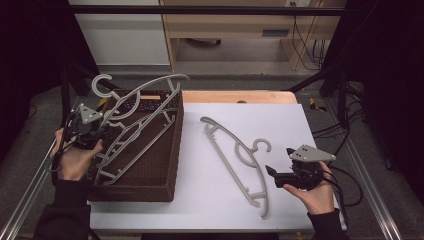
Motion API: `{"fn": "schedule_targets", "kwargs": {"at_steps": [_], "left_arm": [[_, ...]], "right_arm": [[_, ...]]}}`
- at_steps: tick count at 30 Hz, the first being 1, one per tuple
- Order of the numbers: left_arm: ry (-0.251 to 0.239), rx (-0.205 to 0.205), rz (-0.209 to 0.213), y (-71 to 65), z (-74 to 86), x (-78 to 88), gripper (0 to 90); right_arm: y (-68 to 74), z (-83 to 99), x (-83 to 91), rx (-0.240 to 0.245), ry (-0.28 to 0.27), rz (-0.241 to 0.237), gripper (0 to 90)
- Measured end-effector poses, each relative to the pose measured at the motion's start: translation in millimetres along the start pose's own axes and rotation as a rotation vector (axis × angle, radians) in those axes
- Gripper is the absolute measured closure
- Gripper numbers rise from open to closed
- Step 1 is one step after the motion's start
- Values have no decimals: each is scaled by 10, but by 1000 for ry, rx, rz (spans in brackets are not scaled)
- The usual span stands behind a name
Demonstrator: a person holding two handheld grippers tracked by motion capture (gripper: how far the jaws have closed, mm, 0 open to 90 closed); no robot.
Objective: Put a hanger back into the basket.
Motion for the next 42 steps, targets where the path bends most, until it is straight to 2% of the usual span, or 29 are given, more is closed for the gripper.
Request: {"fn": "schedule_targets", "kwargs": {"at_steps": [6,18,21,25,30,39,40,42], "left_arm": [[35,-2,-8,17,112,-40,813],[97,0,10,-21,263,-156,813],[126,1,-1,-41,286,-191,813],[138,15,-13,-47,316,-218,813],[164,1,2,-91,350,-272,813],[223,2,45,-224,399,-444,808],[219,11,71,-247,408,-466,809],[225,24,75,-274,435,-500,810]], "right_arm": [[2,2,-4,-2,2,1,134],[9,4,-35,4,6,0,134],[14,6,-29,-3,9,-1,134],[10,6,-27,-4,8,2,134],[17,8,-33,-3,8,0,134],[19,11,-55,-3,13,0,134],[19,11,-58,-1,12,0,134],[19,12,-59,-4,14,0,134]]}}
Point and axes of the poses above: each handheld gripper's, and its own axes: x roughly backward along the jaws, z roughly out of its underside, y roughly to its left, the point moved 6 cm from there along -x, roughly forward along the jaws, and after that the axes turned 14 degrees about -x, right-handed, at the moved point
